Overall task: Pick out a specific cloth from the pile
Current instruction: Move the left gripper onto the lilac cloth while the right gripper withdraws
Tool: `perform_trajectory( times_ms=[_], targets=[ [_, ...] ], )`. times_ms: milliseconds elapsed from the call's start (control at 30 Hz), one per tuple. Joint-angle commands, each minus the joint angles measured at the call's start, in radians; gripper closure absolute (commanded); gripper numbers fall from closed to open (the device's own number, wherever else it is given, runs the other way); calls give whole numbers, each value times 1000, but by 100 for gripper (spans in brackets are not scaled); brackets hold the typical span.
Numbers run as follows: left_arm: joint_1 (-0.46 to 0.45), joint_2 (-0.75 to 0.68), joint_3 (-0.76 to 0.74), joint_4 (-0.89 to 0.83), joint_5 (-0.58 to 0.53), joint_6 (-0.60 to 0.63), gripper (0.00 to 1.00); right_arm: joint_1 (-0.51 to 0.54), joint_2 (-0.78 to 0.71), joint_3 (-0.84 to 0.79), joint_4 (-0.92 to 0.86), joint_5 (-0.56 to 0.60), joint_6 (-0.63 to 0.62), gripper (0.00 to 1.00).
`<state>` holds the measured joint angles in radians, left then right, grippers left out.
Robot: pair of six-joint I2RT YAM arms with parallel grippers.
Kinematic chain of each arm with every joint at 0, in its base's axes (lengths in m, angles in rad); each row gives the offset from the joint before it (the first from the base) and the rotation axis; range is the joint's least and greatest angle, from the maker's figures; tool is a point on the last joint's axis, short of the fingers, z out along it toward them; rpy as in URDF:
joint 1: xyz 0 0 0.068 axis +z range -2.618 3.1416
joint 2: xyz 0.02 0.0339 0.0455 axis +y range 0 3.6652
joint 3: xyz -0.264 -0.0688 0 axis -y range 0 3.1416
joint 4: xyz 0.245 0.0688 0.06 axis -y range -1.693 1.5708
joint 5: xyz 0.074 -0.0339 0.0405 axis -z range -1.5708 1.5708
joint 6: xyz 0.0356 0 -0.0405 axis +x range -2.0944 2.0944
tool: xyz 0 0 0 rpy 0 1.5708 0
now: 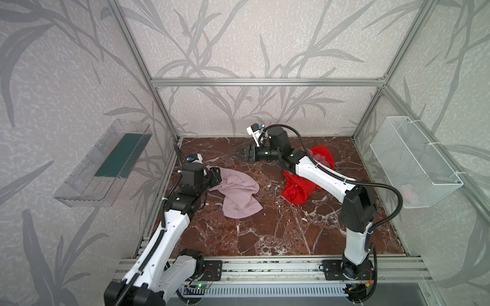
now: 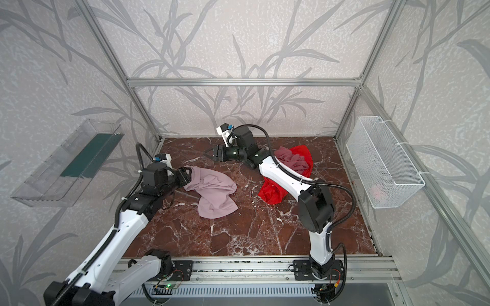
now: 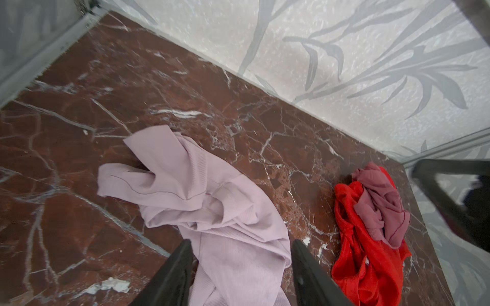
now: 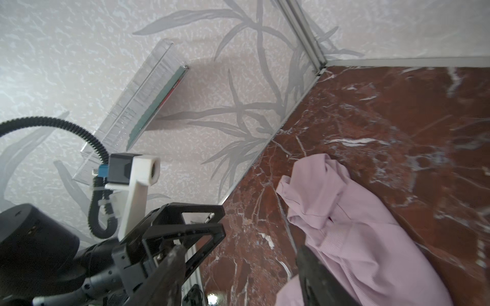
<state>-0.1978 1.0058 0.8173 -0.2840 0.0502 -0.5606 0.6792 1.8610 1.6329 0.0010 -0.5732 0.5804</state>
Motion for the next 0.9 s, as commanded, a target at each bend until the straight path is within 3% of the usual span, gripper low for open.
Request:
perform_trajectory(
  times_ms=[0,133,467,867],
  targets=[
    [-55,69,15,62,3,-8,44,-15,-139,-131,-35,113,-105,34],
    [-138,134,16,70,-28,-5,45,-33,-308,-287,-119,219,-158,34],
    [-277,230,17,21,-55,-17,45,-133,-660,-600,-257,347,-201,34],
    [-396,327,30,-75,-10,-25,42,-191,-721,-651,-311,343,-192,34]
  ],
)
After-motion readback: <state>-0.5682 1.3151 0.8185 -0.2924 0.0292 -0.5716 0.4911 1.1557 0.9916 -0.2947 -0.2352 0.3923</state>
